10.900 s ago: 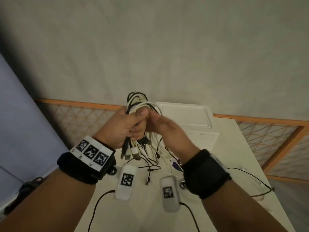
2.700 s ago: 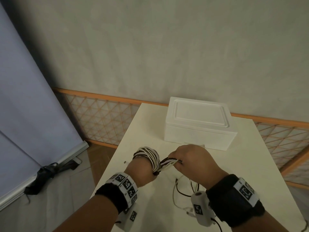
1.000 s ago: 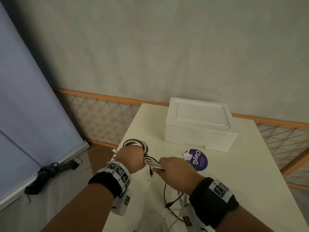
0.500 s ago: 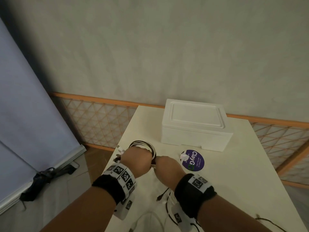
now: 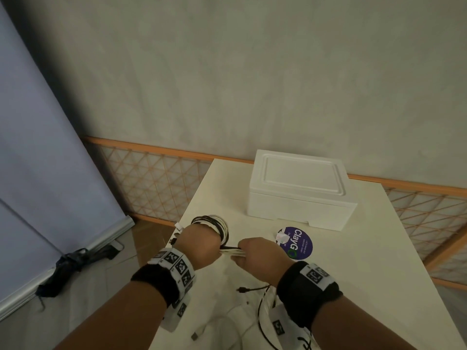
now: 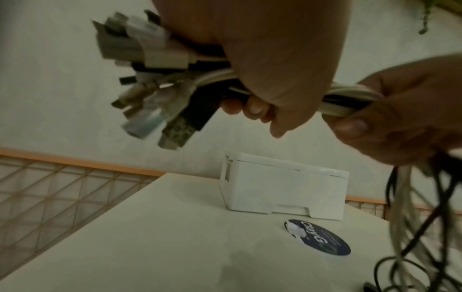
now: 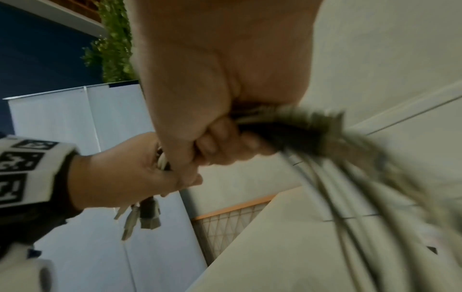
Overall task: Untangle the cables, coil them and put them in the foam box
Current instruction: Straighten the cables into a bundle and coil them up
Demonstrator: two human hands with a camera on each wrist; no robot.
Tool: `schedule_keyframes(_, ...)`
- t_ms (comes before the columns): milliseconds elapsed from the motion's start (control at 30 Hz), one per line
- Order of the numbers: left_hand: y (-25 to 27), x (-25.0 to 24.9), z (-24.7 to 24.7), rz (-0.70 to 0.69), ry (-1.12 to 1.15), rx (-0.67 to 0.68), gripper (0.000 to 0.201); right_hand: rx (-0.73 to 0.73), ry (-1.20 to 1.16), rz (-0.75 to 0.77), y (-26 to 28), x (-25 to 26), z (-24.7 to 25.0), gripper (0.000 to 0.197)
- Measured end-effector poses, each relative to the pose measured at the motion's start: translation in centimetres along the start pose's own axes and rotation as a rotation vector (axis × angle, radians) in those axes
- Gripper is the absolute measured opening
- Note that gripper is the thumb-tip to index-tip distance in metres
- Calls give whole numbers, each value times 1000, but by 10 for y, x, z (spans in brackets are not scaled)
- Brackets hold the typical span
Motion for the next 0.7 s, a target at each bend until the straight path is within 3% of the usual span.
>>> schedule_keyframes(167, -3, -7, -14, 41, 61, 12, 26, -18, 58, -13, 3, -2, -1, 21)
schedule_keyframes(333, 2, -1, -19, 105, 100, 79, 29, 142, -105, -115, 5, -21, 0, 21)
schedule_keyframes(500, 4, -11, -11, 116, 166, 61, 23, 118, 15, -97, 10, -18, 4, 24)
schedule_keyframes(600, 5, -8, -14, 169, 399, 41, 17, 11, 142, -30, 9, -13, 21, 19)
schedule_keyframes(700, 9, -15, -12, 146, 792, 80, 26, -77, 238, 51, 5, -9, 43, 19)
Point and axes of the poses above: each hand's wrist, its own y-axis away from the middle knuckle, its own z-axis out of the back of the hand, x = y × z, the point moved 2 cm from there along -y, towards the middle knuckle, and after that the axes turned 7 degrees about -z, right-handed, at the moved point
